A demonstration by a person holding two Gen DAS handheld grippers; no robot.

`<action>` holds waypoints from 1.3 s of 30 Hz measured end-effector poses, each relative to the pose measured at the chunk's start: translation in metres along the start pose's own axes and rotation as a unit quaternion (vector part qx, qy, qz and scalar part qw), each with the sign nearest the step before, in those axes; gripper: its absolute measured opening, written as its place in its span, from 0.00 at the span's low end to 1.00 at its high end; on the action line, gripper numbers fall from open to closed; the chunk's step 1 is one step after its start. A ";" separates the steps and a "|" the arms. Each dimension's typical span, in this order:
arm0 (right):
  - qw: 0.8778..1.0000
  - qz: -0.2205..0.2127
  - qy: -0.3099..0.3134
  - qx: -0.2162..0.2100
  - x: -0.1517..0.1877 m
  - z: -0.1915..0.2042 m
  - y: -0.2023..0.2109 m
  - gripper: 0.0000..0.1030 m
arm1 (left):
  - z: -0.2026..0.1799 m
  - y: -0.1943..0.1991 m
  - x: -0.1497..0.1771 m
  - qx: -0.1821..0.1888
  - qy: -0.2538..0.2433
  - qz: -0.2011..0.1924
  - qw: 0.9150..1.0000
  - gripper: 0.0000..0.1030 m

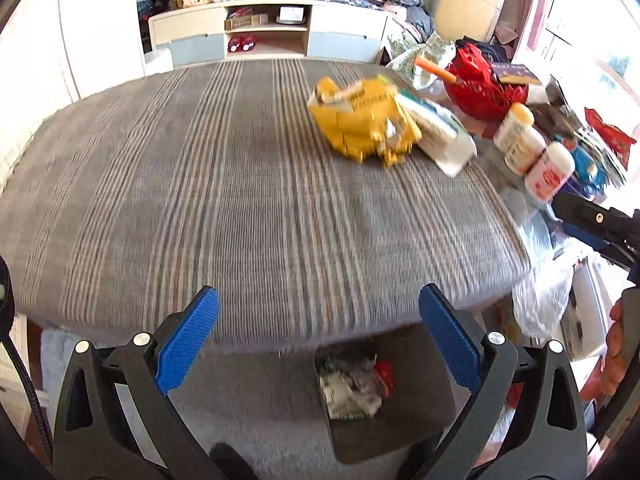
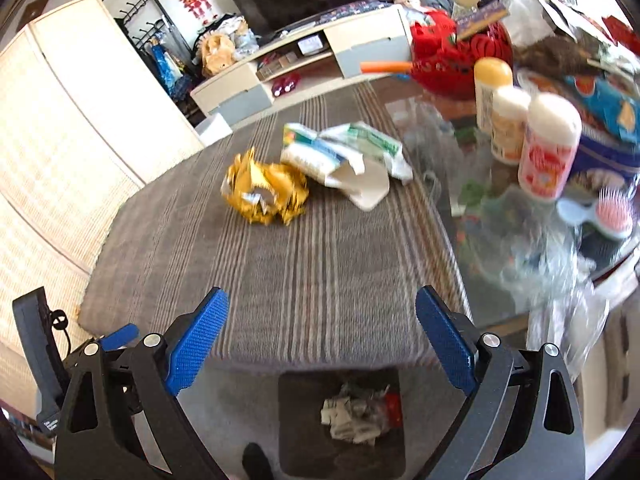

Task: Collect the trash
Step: 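Raise both open tools back over the remaining trash on the table, then grasp the yellow crumpled wrapper with the left tool while the right tool grasps the white-green packet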

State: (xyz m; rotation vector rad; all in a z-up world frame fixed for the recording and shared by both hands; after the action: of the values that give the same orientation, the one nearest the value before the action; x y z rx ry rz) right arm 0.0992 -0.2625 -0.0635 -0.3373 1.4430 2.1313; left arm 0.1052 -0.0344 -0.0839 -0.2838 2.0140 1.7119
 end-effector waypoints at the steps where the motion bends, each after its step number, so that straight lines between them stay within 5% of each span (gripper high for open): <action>1: 1.000 -0.006 0.001 0.005 -0.008 -0.001 -0.001 0.93 | 0.000 -0.001 -0.007 -0.002 -0.001 -0.003 1.000 0.92; 13: 0.999 -0.011 0.000 0.042 -0.103 -0.016 -0.041 0.91 | -0.005 -0.024 -0.102 -0.021 0.010 -0.037 0.999 0.92; 20: 0.999 0.032 0.001 0.035 -0.140 -0.023 -0.086 0.48 | -0.013 -0.051 -0.136 -0.023 0.010 -0.029 0.999 0.92; 25: 0.999 0.035 0.029 0.024 -0.150 -0.016 -0.103 0.47 | -0.017 -0.062 -0.149 -0.017 0.010 -0.027 0.999 0.92; 29: 0.996 0.040 0.061 0.060 -0.152 -0.010 -0.111 0.48 | -0.020 -0.067 -0.155 -0.020 0.005 -0.027 0.999 0.92; 39: 0.995 0.064 0.049 0.065 -0.154 -0.025 -0.140 0.49 | -0.033 -0.093 -0.165 -0.020 0.001 -0.005 1.000 0.92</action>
State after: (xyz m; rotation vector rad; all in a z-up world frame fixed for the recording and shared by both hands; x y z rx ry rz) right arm 0.3022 -0.2914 -0.1072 -0.3123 1.6912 2.1327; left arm 0.2823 -0.1086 -0.0818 -0.3099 1.9772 1.7485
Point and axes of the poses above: each gripper's, at about its wrist camera, not at the fingertips, and y roughly against the way its jaws point, z to its left, x to its underside, the point moved 1 cm from there along -y, roughly the way its jaws point, and after that the axes turned 6 degrees about z, right-handed, at the moved point
